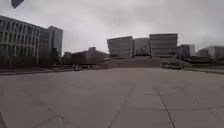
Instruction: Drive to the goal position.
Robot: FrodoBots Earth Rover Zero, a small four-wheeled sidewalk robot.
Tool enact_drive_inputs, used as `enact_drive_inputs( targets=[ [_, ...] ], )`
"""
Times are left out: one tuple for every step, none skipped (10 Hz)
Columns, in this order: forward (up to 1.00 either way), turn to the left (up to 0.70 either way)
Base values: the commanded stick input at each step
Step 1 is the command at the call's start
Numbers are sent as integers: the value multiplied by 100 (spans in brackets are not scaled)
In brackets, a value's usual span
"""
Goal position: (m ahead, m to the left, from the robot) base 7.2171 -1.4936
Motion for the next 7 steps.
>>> enact_drive_inputs(
  targets=[
    [70, 0],
    [70, 0],
    [70, 0],
    [70, 0],
    [70, 0],
    [70, 0],
    [70, 0]
  ],
)
